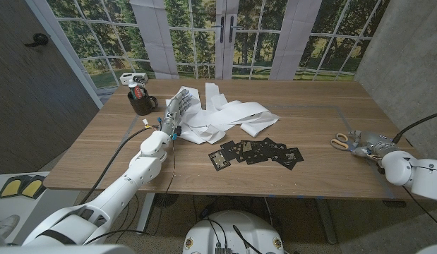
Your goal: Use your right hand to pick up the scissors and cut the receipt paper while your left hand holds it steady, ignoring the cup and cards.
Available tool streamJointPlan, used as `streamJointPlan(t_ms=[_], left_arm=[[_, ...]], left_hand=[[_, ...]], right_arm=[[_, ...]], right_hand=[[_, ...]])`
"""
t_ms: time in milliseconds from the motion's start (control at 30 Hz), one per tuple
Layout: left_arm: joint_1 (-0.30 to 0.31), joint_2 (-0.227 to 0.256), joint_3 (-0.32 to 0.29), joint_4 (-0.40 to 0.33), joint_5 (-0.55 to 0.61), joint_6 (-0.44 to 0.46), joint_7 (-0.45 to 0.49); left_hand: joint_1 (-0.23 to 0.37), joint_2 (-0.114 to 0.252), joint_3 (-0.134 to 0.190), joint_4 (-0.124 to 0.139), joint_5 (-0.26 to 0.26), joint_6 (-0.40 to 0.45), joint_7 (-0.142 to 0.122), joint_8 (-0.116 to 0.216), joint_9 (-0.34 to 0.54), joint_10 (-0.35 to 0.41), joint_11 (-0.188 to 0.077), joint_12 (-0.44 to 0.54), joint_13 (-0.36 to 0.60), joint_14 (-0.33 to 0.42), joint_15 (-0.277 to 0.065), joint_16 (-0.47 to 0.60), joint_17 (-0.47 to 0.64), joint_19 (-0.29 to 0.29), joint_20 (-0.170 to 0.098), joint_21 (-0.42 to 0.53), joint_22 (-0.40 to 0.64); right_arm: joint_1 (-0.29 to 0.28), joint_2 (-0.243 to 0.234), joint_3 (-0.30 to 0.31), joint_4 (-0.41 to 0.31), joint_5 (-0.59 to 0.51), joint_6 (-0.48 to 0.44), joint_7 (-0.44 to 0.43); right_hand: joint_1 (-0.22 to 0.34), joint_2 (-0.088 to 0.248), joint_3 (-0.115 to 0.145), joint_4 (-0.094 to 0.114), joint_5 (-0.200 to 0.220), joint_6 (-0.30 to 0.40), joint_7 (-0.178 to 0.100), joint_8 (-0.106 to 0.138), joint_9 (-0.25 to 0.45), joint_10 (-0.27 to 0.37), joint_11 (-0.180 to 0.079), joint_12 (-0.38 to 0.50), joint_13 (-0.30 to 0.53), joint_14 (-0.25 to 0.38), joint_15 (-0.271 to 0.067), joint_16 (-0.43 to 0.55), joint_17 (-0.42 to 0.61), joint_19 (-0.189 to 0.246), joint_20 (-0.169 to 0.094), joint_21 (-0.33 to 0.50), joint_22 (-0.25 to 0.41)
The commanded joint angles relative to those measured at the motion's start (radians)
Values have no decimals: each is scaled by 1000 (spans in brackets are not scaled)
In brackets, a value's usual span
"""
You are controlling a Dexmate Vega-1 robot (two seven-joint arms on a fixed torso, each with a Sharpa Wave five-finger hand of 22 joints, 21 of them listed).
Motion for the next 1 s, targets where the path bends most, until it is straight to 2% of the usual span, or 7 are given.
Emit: streamJointPlan(t_ms=[33, 133, 367, 567, 733, 867, 1000], left_arm=[[3, -3, -1, 0, -3, -6, -1], [3, -6, -2, 3, -1, -12, 3], [2, -4, -1, -2, 0, -7, 5], [-1, -5, 0, -1, 1, -6, 4], [-4, -5, 2, 1, 3, -3, 4], [-8, -7, 3, 5, 2, -3, 1], [-13, -9, 4, 10, 3, -4, -3]], left_hand=[[-7, 1, -2, -1, -1, 3, 4, -4, 1, 10, 0, 2, 3, 8, -52, 2, 2, 2, 1, -1, 3], [-8, 2, -2, -1, 0, 3, 6, -4, 1, 11, -1, 3, 3, 10, -54, 3, 2, 3, 0, 0, 3], [-9, 2, -2, -2, 0, 4, 6, -4, 1, 15, 2, 4, 3, 14, -56, 4, 2, 7, -4, 1, 3], [-10, 2, -2, -2, 0, 4, 6, -4, 1, 16, 2, 4, 3, 14, -55, 3, 2, 8, -5, 1, 3], [-10, 2, -2, -3, 0, 4, 7, -4, 1, 15, 2, 3, 3, 14, -54, 3, 2, 8, -5, 1, 3], [-11, 2, -2, -3, 0, 4, 7, -4, 1, 15, -1, 3, 3, 15, -55, 3, 2, 8, -5, 1, 3], [-11, 3, -2, -3, 0, 4, 8, -4, 1, 16, 1, 3, 3, 15, -55, 3, 2, 8, -5, 0, 3]], right_arm=[[-82, -42, 93, -21, 50, 34, -76], [-125, -42, 148, -25, 42, 40, -69], [-179, -42, 213, -32, 27, 53, -75], [-288, -36, 342, -34, 20, 59, -66], [-353, 64, 468, -43, -76, 80, 15], [-350, 146, 519, -63, -158, 105, 86], [-323, 200, 529, -79, -231, 114, 143]], right_hand=[[38, 34, 7, 0, 11, 10, 0, 3, 2, 72, -60, 77, 151, 57, -218, 2, 4, 10, -29, 5, 2], [38, 35, 8, 1, 15, 10, -1, 2, 3, 71, -58, 78, 152, 66, -218, 4, 8, 7, -30, 7, 2], [38, 33, 8, 2, 21, 9, 0, 0, 3, 69, -57, 80, 152, 73, -218, 2, 14, 8, -33, 14, 4], [38, 31, 8, 2, 26, 8, 0, -2, 3, 73, -57, 85, 153, 75, -218, 0, 18, 9, -36, 18, 5], [38, 31, 8, 3, 30, 10, 0, -2, 3, 72, -56, 85, 152, 75, -217, -3, 21, 7, -37, 21, 6], [38, 31, 8, 4, 32, 11, 1, -2, 3, 71, -56, 85, 151, 75, -218, -6, 23, 6, -37, 23, 6], [38, 30, 8, 4, 35, 12, 1, -2, 4, 71, -57, 86, 150, 74, -217, -8, 25, 3, -36, 25, 6]])
